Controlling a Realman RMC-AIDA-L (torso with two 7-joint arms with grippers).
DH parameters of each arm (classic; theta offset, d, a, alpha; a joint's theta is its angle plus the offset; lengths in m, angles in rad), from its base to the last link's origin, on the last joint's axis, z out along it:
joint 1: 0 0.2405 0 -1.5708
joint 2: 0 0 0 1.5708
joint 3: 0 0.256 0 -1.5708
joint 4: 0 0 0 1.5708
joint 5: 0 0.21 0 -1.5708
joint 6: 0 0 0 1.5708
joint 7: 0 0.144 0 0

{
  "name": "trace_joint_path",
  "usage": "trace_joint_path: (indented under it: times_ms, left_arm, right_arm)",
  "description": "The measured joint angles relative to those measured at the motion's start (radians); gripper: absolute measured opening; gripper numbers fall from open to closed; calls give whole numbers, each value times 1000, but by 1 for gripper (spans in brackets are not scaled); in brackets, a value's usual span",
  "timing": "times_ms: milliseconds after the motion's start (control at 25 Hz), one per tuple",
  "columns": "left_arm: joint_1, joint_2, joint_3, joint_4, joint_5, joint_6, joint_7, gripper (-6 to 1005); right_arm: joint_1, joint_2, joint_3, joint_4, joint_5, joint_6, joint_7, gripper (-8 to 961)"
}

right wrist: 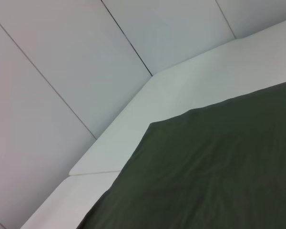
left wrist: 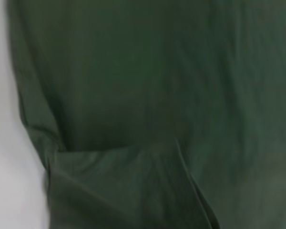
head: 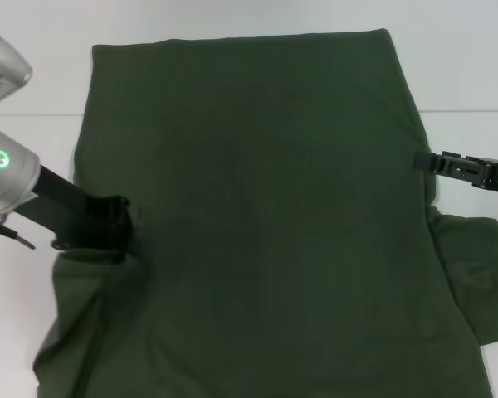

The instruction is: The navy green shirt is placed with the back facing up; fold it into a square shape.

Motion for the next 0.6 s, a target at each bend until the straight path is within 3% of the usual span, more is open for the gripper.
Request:
trace_joint_path:
  times_ms: [120, 280, 400, 480, 600]
  left_arm:
    - [-17, 21, 5, -108, -87, -2, 39, 30]
    - [-24, 28, 6, -195, -187, -5, 93, 32]
    - [-7, 31, -8, -176, -201, -19, 99, 162]
    - [39, 39, -57, -129, -260, -12, 132, 248]
    - [74, 42, -111, -104, -327, 24, 228, 305]
  right_arm:
    - [3, 0, -2, 0, -2, 2, 0, 897]
    - [6, 0, -5, 1, -1, 11, 0, 897]
    - [7, 0, -5, 1, 0, 15, 3, 898]
    - [7, -3, -5, 1, 0, 11, 7, 898]
    - [1, -8, -5, 1, 0, 6, 9, 897]
